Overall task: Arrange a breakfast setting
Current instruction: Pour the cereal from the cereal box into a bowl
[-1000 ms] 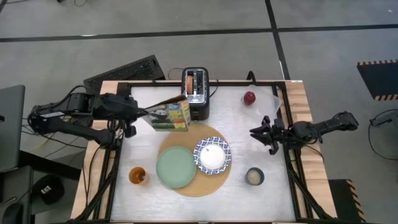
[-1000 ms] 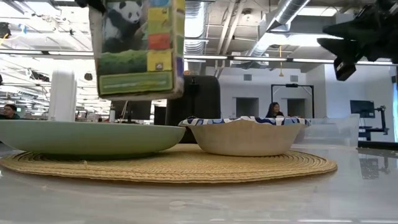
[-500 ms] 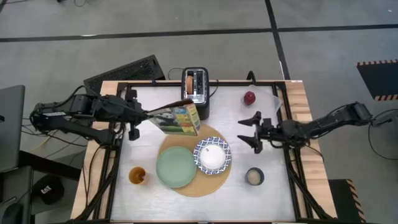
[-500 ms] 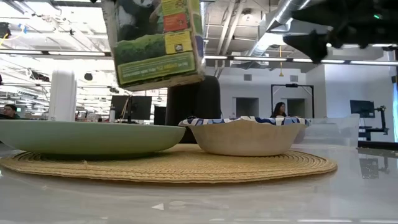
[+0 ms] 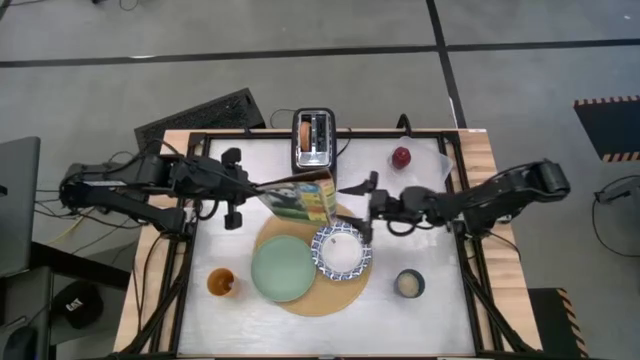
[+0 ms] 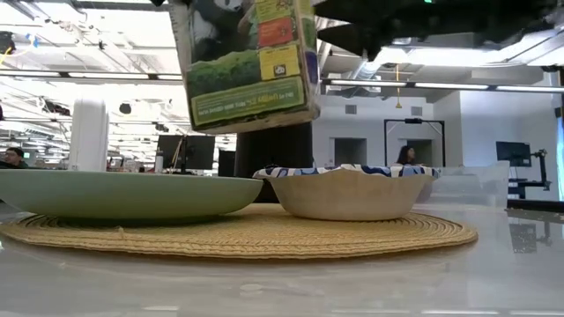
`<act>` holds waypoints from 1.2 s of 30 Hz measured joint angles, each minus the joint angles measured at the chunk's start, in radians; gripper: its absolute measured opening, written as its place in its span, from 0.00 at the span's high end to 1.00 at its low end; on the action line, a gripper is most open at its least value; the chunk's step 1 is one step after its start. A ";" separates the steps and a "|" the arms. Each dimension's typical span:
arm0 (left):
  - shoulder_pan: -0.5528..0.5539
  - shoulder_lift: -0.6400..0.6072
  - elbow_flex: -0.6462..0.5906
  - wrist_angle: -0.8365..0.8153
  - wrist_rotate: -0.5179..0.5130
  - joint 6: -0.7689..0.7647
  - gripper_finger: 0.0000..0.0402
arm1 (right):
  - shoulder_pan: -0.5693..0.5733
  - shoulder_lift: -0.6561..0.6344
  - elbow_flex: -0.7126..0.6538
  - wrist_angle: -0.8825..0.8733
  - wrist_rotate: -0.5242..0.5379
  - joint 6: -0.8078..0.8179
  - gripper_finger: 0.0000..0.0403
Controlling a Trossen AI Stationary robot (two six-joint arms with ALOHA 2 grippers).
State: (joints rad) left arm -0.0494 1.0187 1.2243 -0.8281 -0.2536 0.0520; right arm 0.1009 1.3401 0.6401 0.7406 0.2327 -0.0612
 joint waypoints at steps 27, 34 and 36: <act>0.000 -0.008 0.000 0.095 0.014 -0.012 0.82 | -0.014 0.157 0.253 -0.255 -0.017 -0.044 0.92; 0.000 -0.084 -0.013 0.005 0.046 -0.095 0.55 | -0.009 0.068 0.246 -0.330 -0.002 -0.076 0.94; 0.000 -0.115 -0.043 0.005 0.046 -0.106 0.51 | -0.009 0.044 0.230 -0.325 0.001 -0.079 0.94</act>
State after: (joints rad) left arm -0.0490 0.9035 1.1811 -0.8235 -0.2071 -0.0541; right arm 0.0917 1.3838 0.8700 0.4156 0.2337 -0.1398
